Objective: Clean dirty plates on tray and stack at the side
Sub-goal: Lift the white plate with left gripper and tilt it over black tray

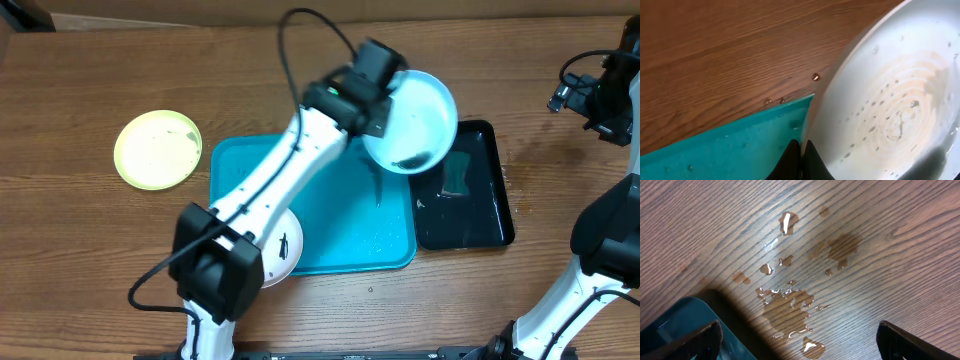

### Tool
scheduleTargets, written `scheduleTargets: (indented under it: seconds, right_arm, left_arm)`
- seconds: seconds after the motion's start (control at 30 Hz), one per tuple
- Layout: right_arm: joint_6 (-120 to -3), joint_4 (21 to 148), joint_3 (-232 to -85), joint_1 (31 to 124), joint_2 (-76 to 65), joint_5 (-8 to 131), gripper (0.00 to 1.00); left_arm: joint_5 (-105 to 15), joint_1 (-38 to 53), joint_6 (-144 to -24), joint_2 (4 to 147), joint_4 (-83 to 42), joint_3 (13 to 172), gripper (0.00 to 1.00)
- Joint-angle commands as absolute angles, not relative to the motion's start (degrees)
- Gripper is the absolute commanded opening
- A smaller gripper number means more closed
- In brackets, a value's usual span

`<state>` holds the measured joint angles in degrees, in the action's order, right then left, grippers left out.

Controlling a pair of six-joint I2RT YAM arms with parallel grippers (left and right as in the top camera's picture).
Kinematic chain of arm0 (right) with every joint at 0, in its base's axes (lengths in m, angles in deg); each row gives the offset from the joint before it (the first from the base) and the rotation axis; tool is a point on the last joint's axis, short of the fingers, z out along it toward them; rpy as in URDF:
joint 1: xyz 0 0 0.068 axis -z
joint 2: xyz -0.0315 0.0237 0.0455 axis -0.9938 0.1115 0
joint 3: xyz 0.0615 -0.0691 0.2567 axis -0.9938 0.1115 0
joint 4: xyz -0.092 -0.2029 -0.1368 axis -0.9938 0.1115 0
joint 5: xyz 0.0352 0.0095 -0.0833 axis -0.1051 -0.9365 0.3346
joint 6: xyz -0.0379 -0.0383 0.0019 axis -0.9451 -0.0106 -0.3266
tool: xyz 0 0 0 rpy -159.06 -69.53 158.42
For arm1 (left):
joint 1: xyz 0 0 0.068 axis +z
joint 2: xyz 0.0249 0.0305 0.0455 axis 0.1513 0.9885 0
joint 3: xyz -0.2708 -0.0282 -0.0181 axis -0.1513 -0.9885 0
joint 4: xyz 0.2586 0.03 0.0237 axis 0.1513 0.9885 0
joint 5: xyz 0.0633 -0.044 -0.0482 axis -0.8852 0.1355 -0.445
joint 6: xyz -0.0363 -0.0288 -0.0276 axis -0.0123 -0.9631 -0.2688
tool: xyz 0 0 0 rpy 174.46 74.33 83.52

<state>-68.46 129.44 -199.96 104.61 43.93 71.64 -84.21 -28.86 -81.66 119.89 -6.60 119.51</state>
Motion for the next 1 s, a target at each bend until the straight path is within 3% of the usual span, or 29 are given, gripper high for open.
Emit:
scheduleTargets:
  seconds: [0.0,0.2,0.47,0.67,0.97]
  right_arm:
    - [-68.07,129.18,-199.91,104.68,43.19,72.03,1.00]
    - [-68.07,129.18,-199.91,104.68,43.19,72.03,1.00]
    - [-68.07,129.18,-199.91,104.68,43.19,72.03,1.00]
    - [-68.07,129.18,-199.91,104.68,43.19,72.03,1.00]
    - [-68.07,129.18,-199.91,104.68,43.19,72.03,1.00]
  left_arm:
    - [-96.34,-34.02,-79.76,120.40,-7.30,120.90,0.04]
    - [-118.94,-44.90,-75.01,120.40,-7.93,120.90,0.04]
    - [-136.41,-54.63,-65.81,120.40,-14.20,120.90,0.04]
    - [-141.79,-57.86,-63.80,120.40,-15.84,120.90,0.04]
    - [-137.06,-57.25,-67.76,120.42,-15.82,120.88,0.04]
